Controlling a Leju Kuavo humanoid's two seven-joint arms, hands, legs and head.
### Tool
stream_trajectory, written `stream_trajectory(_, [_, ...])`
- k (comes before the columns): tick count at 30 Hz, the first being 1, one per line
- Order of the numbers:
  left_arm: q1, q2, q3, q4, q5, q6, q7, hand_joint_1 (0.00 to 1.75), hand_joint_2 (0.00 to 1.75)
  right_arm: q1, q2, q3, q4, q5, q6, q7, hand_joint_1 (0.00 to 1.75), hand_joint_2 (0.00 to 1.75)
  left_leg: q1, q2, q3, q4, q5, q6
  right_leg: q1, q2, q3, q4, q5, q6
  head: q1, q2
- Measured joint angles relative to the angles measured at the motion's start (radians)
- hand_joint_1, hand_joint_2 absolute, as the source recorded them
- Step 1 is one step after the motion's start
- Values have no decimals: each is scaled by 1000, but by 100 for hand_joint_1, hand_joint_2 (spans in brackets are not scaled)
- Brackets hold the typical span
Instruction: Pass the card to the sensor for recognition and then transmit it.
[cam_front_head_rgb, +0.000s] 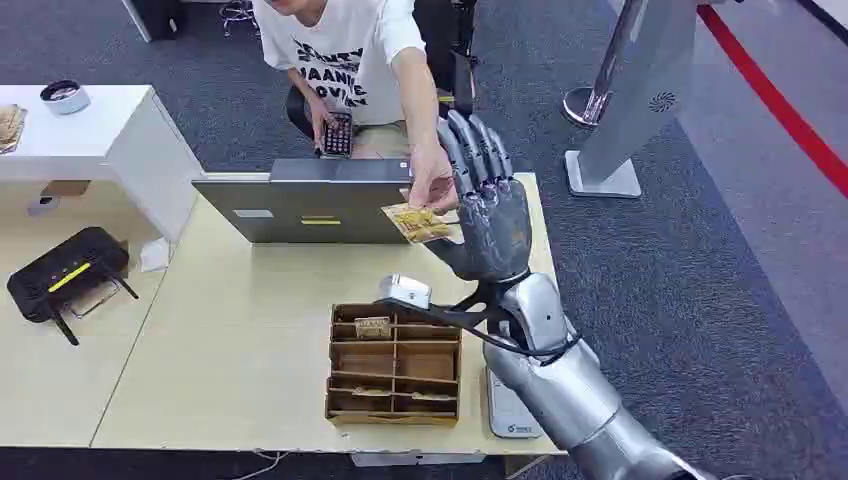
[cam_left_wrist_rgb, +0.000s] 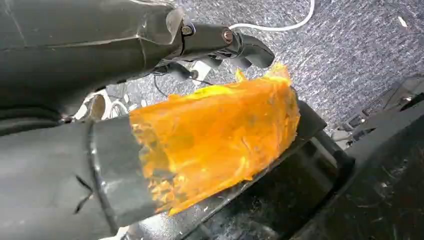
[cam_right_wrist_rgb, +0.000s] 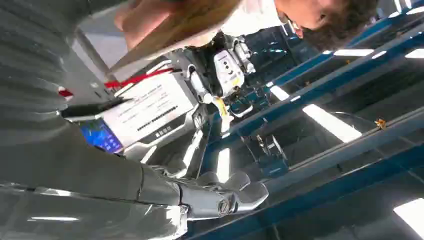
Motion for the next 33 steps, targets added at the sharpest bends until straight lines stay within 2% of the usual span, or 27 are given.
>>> stream_trajectory(4, [0, 1, -2, 0, 0, 0, -1, 0, 0, -17, 5, 3, 48, 16, -3, 4, 175, 175, 0, 0, 0, 0, 0, 0, 0, 0, 0, 0, 0, 0, 0, 0])
stream_trajectory(18, [0, 5, -5, 0, 0, 0, -2, 0, 0, -26, 11, 17, 112, 23, -9, 11, 175, 175, 0, 0, 0, 0, 0, 0, 0, 0, 0, 0, 0, 0, 0, 0])
stream_trajectory(21, [0, 6, -5, 0, 0, 1, -2, 0, 0, -26, 11, 18, 117, 23, -9, 11, 168, 175, 0, 0, 0, 0, 0, 0, 0, 0, 0, 0, 0, 0, 0, 0])
stream_trajectory(22, [0, 6, -5, 0, 0, 2, -2, 0, 0, -27, 13, 18, 118, 23, -9, 11, 173, 175, 0, 0, 0, 0, 0, 0, 0, 0, 0, 0, 0, 0, 0, 0])
stream_trajectory(33, [0, 6, -5, 0, 3, 9, -2, 0, 0, -25, 19, 27, 127, 20, -5, 12, 175, 175, 0, 0, 0, 0, 0, 0, 0, 0, 0, 0, 0, 0, 0, 0])
